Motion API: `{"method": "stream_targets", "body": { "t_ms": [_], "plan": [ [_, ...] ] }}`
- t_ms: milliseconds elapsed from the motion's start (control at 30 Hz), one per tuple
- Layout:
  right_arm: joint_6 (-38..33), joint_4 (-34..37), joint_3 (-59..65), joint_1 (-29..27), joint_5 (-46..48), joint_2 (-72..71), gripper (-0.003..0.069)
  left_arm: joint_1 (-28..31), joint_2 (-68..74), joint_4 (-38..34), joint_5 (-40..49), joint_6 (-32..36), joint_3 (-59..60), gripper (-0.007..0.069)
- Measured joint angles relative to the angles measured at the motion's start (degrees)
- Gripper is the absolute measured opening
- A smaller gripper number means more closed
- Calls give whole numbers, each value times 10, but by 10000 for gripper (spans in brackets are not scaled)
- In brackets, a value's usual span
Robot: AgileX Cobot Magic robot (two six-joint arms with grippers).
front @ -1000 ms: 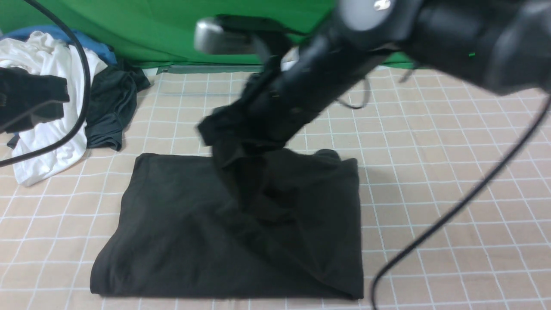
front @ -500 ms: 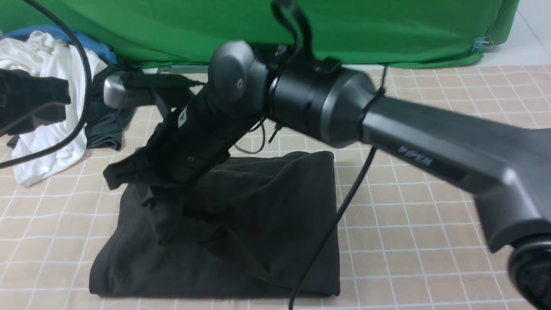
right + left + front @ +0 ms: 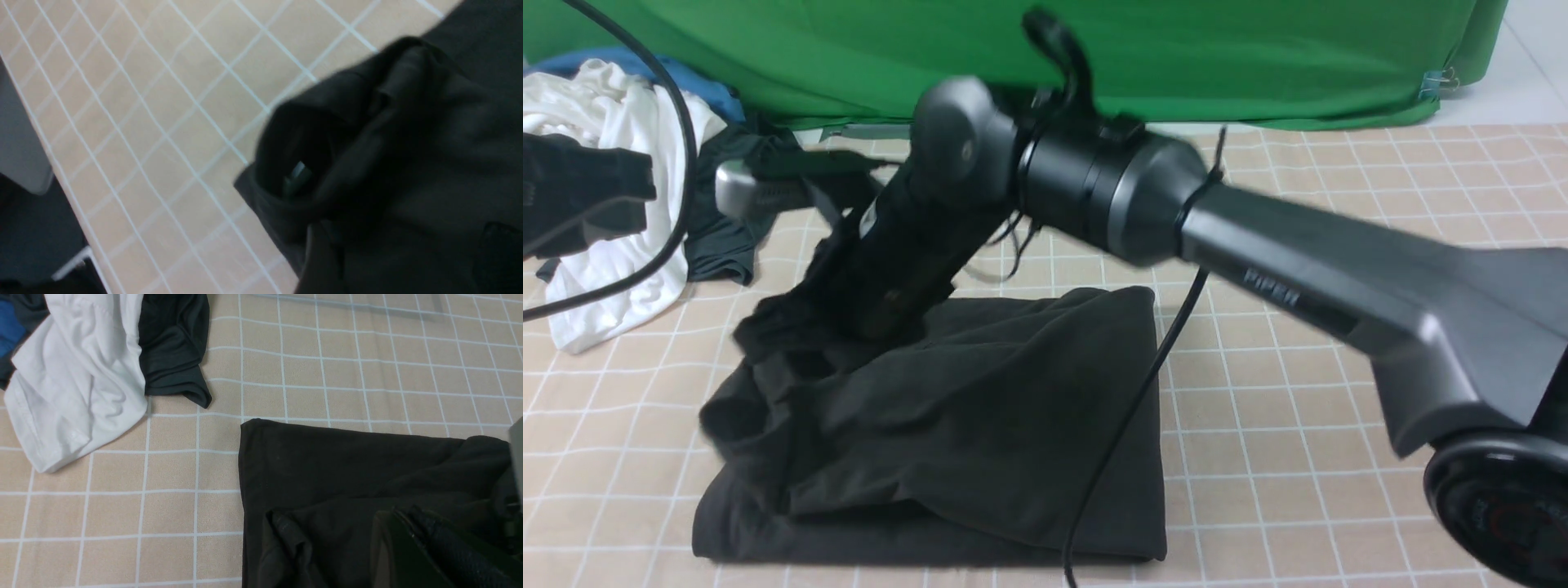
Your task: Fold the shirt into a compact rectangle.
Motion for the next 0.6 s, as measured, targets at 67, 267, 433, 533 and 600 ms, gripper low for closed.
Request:
{"method": "stream_targets", "body": {
  "t_ms": [67,267,433,533,600],
  "plan": [
    [-5,-45,-32,-14,53,-2,428,0,1,0,2,0,0,19],
    [13,-152,-47,-76,85,-56,64,0,45,-43,31,22,0,19],
    [15,-160,7,-113,85,-117,38,0,101,-96,54,69,0,19],
    [15,-163,102,-130,87,-171,38,-4,145,-127,57,90,13,19],
    [15,-163,160,-131,88,-190,38,-15,160,-130,45,94,37,19]
  ]
}}
